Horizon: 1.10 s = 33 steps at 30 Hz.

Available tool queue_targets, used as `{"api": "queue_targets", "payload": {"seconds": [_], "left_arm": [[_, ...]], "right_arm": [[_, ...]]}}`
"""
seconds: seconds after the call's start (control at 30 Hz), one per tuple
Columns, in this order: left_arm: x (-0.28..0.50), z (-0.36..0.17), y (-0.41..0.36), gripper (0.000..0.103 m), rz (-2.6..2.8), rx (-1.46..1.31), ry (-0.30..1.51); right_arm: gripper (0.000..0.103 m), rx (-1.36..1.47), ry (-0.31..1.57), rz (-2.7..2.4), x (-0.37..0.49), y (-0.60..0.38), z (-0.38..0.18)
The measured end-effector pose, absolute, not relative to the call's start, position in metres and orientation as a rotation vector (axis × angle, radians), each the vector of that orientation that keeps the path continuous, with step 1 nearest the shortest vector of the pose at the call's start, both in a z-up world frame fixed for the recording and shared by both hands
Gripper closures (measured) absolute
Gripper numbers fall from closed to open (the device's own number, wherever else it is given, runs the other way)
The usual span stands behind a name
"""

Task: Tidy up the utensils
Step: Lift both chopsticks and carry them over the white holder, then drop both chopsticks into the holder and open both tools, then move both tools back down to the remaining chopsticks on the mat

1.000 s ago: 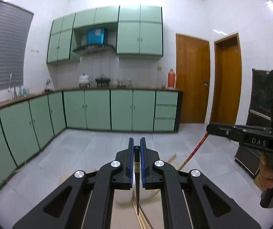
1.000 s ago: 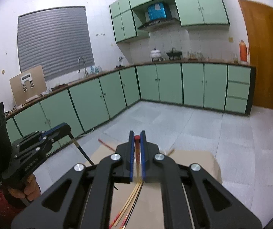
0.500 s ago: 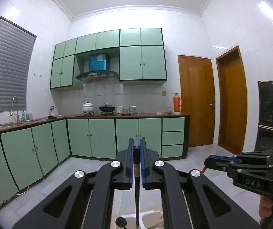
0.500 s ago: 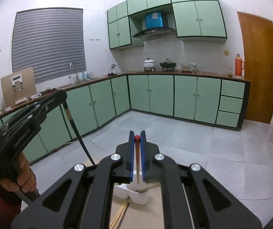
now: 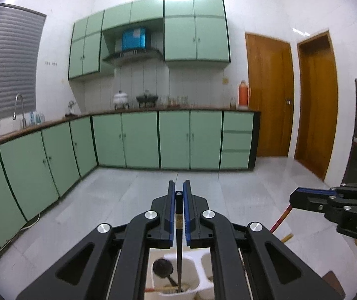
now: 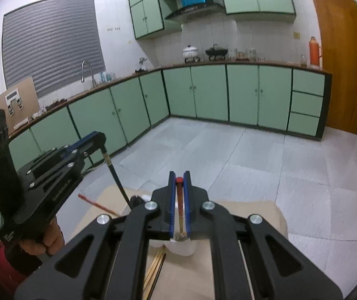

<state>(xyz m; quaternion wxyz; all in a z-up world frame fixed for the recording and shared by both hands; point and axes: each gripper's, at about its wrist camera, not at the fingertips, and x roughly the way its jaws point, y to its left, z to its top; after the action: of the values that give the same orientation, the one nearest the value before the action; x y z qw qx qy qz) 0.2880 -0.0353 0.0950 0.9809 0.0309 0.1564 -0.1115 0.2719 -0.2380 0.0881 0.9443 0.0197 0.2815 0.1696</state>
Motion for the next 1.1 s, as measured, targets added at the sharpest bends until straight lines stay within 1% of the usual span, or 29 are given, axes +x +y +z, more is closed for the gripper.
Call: {"api": "queue_targets", "payload": {"seconds": [0.07, 0.1, 0.17, 0.2, 0.23, 0.3, 0.37, 0.4, 0.43, 0.47, 0.53, 0.57, 0.6, 0.63, 0.7, 0.8, 0.93, 1.1], "left_arm": [[0.290, 0.087, -0.033, 0.096, -0.230, 0.065, 0.347], [0.290, 0.085, -0.032, 0.095, -0.232, 0.066, 0.354], [0.284, 0.084, -0.030, 0.086, -0.235, 0.068, 0.355], [0.281, 0.085, -0.029, 0.077, -0.235, 0.068, 0.352], [0.279, 0.085, -0.028, 0.069, -0.235, 0.066, 0.351], [0.270, 0.088, -0.024, 0.066, -0.242, 0.061, 0.338], [0.258, 0.090, -0.020, 0.062, -0.243, 0.060, 0.331], [0.251, 0.090, -0.018, 0.056, -0.243, 0.055, 0.330], [0.247, 0.091, -0.017, 0.055, -0.242, 0.051, 0.331], [0.240, 0.090, -0.015, 0.054, -0.244, 0.046, 0.331], [0.222, 0.088, -0.011, 0.050, -0.246, 0.039, 0.330], [0.213, 0.085, -0.009, 0.047, -0.248, 0.035, 0.332], [0.204, 0.081, -0.007, 0.044, -0.251, 0.026, 0.333], [0.198, 0.078, -0.007, 0.043, -0.255, 0.021, 0.340], [0.182, 0.065, -0.006, 0.040, -0.269, 0.009, 0.368], [0.164, 0.045, -0.005, 0.036, -0.276, 0.005, 0.407], [0.137, 0.008, -0.004, 0.035, -0.252, 0.023, 0.452], [0.112, -0.033, 0.004, 0.035, -0.220, 0.035, 0.523]], "right_arm": [[0.094, 0.036, 0.579, 0.347, 0.270, -0.236, 0.083], [0.094, 0.037, 0.576, 0.343, 0.269, -0.235, 0.081], [0.091, 0.038, 0.569, 0.335, 0.265, -0.235, 0.080], [0.087, 0.039, 0.563, 0.329, 0.264, -0.234, 0.083], [0.078, 0.039, 0.549, 0.318, 0.259, -0.235, 0.084], [0.068, 0.035, 0.517, 0.295, 0.248, -0.239, 0.086], [0.067, 0.029, 0.484, 0.275, 0.233, -0.243, 0.086], [0.063, 0.032, 0.470, 0.267, 0.224, -0.245, 0.086], [0.058, 0.038, 0.458, 0.261, 0.215, -0.248, 0.084], [0.055, 0.041, 0.446, 0.256, 0.207, -0.250, 0.082], [0.043, 0.039, 0.420, 0.241, 0.188, -0.254, 0.076], [0.040, 0.037, 0.412, 0.236, 0.178, -0.255, 0.072], [0.035, 0.036, 0.408, 0.235, 0.169, -0.255, 0.067], [0.030, 0.035, 0.408, 0.236, 0.161, -0.257, 0.062], [0.025, 0.033, 0.417, 0.238, 0.146, -0.258, 0.048], [0.022, 0.029, 0.444, 0.233, 0.123, -0.256, 0.025], [0.021, 0.005, 0.466, 0.220, 0.094, -0.246, -0.008], [0.022, 0.047, 0.516, 0.212, 0.069, -0.234, -0.048]]}}
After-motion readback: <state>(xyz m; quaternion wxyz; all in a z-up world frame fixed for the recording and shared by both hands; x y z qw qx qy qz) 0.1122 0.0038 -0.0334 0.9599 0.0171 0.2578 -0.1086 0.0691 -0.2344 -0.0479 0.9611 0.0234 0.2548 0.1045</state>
